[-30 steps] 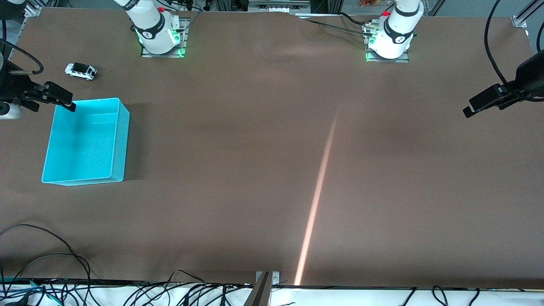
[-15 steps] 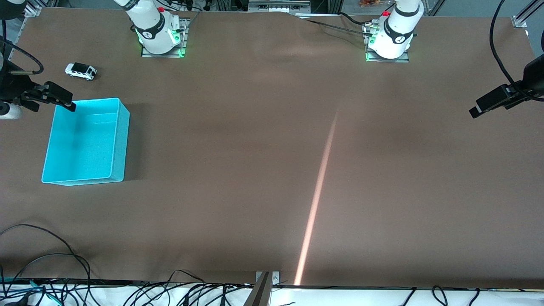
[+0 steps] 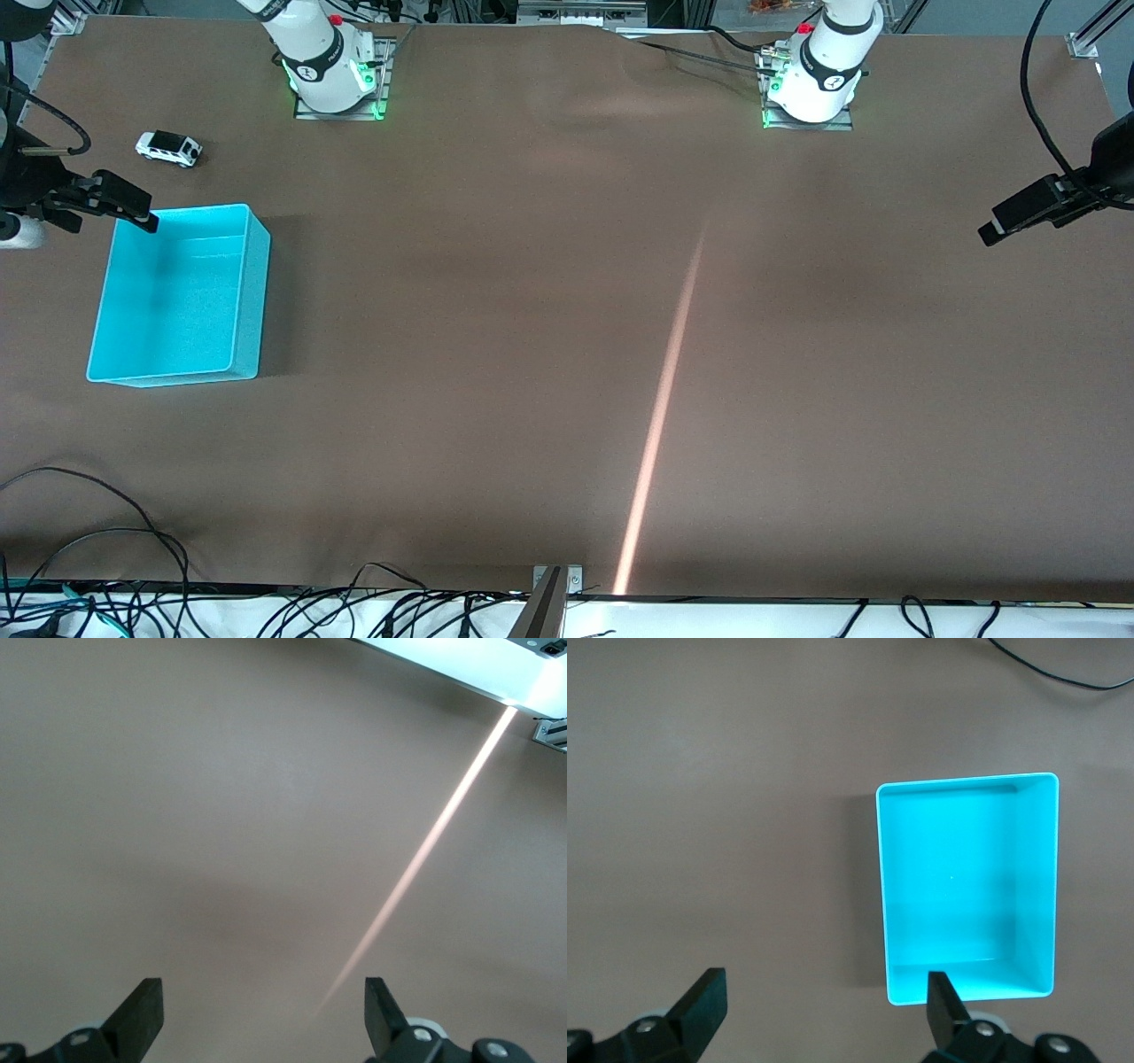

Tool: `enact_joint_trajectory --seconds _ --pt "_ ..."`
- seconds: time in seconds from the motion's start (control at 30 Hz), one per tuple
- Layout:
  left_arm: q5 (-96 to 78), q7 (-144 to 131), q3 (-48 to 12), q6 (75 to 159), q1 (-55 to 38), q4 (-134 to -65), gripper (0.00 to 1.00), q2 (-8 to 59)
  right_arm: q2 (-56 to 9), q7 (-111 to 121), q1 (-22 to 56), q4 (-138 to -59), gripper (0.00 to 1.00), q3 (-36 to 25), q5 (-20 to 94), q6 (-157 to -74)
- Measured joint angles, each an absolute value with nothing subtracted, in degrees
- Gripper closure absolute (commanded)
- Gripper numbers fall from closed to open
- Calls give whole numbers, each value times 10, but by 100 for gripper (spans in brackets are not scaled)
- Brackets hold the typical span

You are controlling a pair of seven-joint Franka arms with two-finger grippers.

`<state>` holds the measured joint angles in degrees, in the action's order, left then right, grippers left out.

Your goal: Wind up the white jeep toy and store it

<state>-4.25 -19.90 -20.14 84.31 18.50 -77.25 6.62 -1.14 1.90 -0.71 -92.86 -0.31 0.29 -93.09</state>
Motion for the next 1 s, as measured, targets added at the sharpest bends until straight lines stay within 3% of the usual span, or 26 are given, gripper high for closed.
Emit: enact_joint_trajectory --seconds 1.0 --pt "-40 -199 -198 797 185 -763 0 51 -11 19 -8 -929 0 -14 3 -963"
